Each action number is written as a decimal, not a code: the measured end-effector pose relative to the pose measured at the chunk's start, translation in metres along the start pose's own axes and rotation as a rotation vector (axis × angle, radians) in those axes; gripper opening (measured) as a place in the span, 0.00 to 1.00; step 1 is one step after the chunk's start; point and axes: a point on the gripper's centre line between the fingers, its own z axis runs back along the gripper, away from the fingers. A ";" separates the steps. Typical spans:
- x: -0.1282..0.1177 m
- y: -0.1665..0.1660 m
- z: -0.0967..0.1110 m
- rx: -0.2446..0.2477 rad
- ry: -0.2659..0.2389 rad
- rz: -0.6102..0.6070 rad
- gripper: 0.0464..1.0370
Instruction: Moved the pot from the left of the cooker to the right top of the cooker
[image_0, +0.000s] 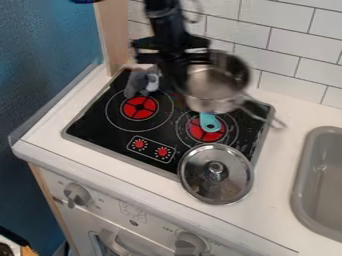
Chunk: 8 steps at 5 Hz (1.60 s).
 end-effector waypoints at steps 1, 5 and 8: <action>0.009 -0.037 -0.009 -0.028 -0.019 -0.060 0.03; 0.038 -0.069 -0.076 0.011 0.033 -0.140 0.03; 0.047 -0.046 -0.098 0.070 0.074 -0.103 0.03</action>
